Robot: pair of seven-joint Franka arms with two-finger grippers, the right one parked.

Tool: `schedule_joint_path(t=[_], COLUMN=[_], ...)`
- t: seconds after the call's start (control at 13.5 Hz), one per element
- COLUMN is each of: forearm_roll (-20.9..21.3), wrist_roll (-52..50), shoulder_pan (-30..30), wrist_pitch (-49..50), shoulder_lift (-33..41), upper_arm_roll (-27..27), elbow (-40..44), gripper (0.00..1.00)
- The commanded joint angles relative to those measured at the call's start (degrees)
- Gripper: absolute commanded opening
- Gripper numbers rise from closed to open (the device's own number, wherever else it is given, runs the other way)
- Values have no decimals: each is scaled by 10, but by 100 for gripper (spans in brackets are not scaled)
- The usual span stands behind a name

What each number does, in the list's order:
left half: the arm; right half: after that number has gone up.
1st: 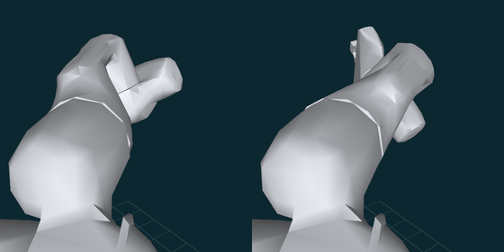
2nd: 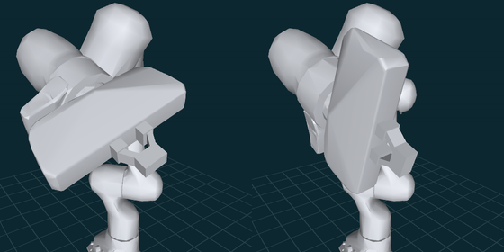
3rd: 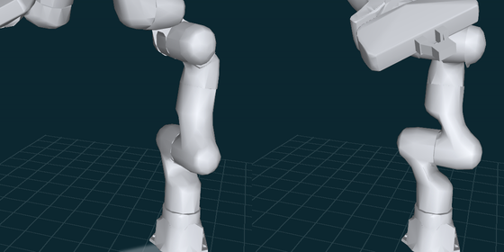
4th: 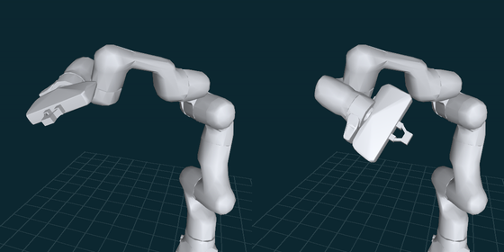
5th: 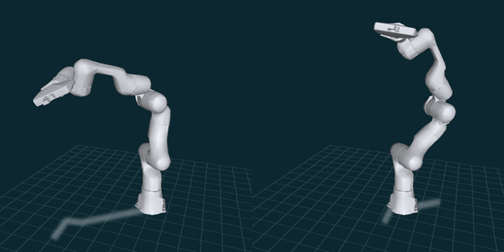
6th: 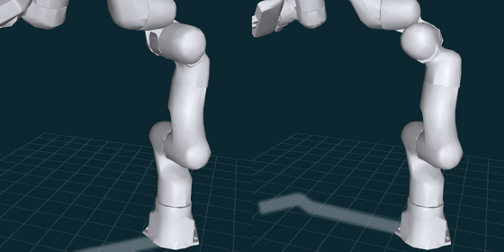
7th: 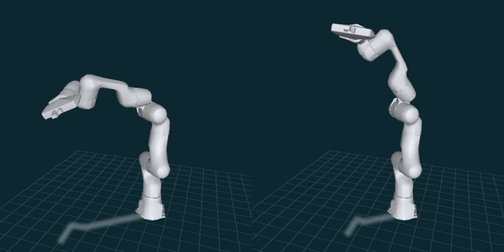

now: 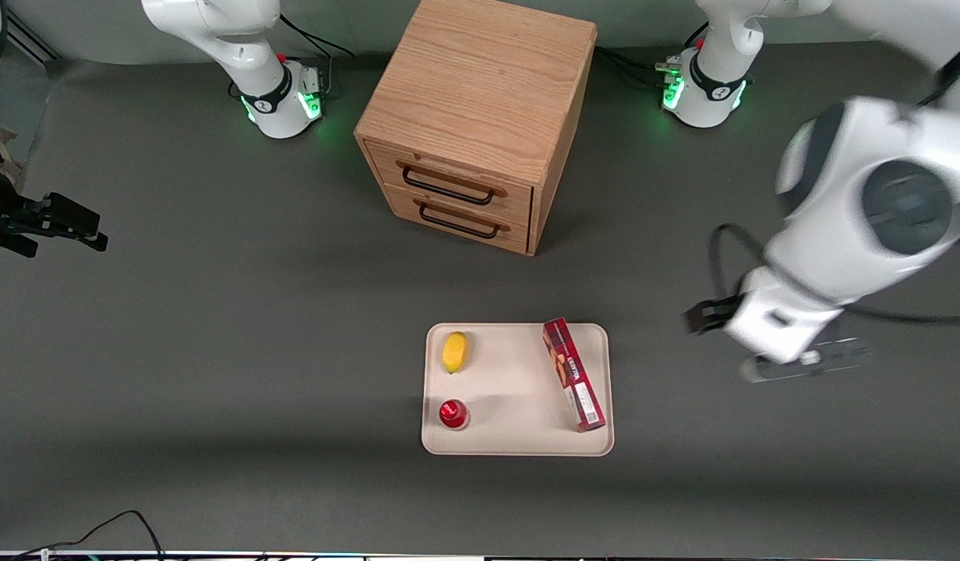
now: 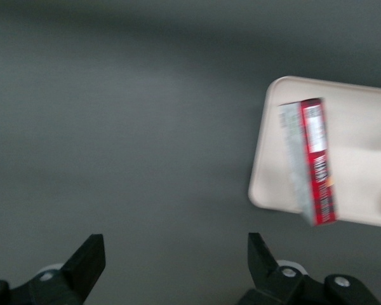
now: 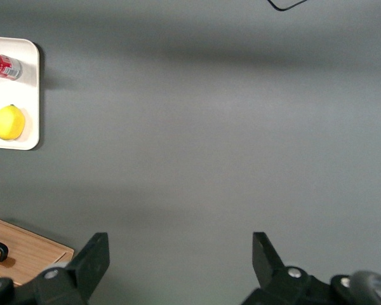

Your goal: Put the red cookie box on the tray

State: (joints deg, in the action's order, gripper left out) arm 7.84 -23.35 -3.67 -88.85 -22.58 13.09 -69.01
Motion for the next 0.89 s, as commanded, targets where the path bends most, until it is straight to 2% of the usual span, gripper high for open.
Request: schedule_joint_path(t=[0.0, 0.15, 0.44, 0.67, 0.81], forearm_roll=[-27, -29, -36, -75, -76], wrist_roll=[70, 107, 161, 240, 242], shoulder_pan=[46, 79, 127, 178, 171], wrist_pitch=[11, 26, 109, 94, 59], shoulder_lift=[96, 145, 205, 232, 270], upper_arm_roll=[2, 1, 1, -4, -17], elbow=[-106, -148, -169, -193, -238], gripper=[100, 100, 100, 100, 100])
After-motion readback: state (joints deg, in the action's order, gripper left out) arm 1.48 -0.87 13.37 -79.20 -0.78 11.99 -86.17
